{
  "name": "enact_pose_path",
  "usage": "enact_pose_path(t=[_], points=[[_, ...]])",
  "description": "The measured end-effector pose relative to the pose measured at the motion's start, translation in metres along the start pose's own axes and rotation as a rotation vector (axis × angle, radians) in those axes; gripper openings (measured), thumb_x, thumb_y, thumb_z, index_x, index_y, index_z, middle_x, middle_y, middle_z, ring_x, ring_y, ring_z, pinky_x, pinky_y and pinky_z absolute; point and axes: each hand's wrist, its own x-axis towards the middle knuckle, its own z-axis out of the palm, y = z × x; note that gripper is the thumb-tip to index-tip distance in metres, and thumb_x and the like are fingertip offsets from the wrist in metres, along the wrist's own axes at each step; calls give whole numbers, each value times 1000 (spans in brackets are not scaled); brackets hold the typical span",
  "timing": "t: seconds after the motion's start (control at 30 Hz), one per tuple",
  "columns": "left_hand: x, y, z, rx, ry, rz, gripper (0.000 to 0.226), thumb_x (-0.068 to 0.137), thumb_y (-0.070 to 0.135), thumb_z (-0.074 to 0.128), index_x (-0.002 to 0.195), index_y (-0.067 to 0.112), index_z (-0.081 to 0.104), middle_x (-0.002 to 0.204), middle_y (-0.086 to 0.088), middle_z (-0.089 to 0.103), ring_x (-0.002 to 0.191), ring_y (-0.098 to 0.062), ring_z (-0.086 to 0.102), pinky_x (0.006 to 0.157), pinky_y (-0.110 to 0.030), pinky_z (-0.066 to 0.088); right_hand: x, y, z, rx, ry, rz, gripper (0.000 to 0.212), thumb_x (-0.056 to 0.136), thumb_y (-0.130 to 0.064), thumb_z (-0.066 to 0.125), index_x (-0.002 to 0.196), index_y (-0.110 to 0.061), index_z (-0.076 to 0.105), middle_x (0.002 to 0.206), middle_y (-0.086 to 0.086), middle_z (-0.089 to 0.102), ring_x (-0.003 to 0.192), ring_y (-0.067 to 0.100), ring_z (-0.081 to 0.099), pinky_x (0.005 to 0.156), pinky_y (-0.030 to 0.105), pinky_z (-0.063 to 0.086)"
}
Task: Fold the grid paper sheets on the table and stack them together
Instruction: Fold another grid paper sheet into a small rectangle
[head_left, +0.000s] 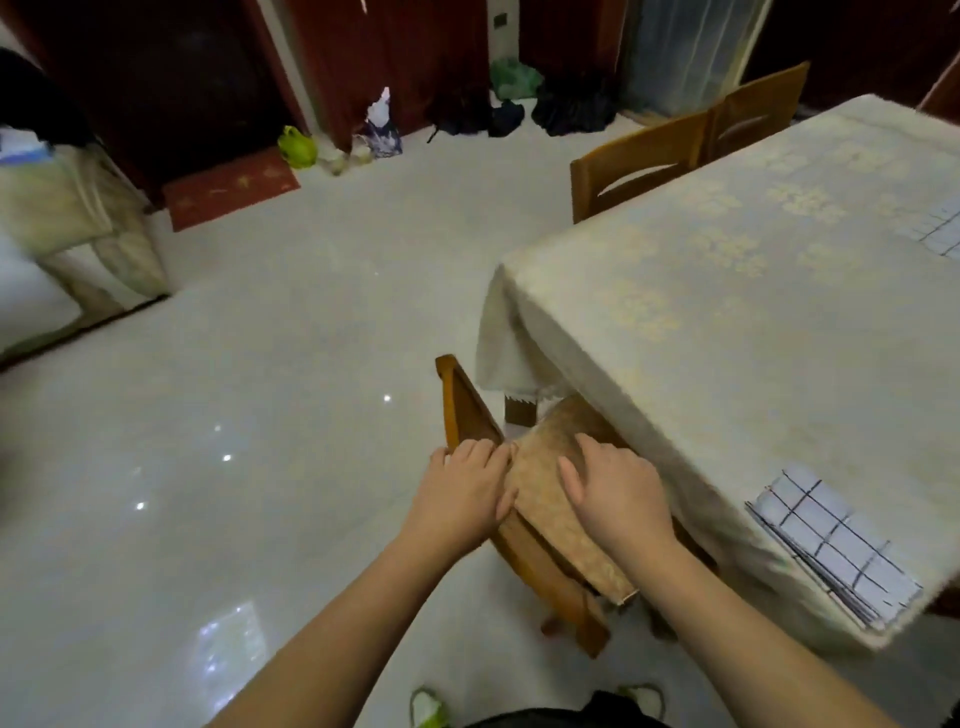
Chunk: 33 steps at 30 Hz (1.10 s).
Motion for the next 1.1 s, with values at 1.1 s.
enact_pose_path(t=[1.1], points=[[59, -318, -135, -29, 93, -315, 54, 96, 58, 30, 135, 24, 46, 129, 2, 56, 118, -19, 50, 100, -38, 36, 237, -282, -60, -33, -14, -334, 54, 97, -58, 25, 134, -27, 50, 131, -7, 56, 121, 17, 50, 100, 33, 34]])
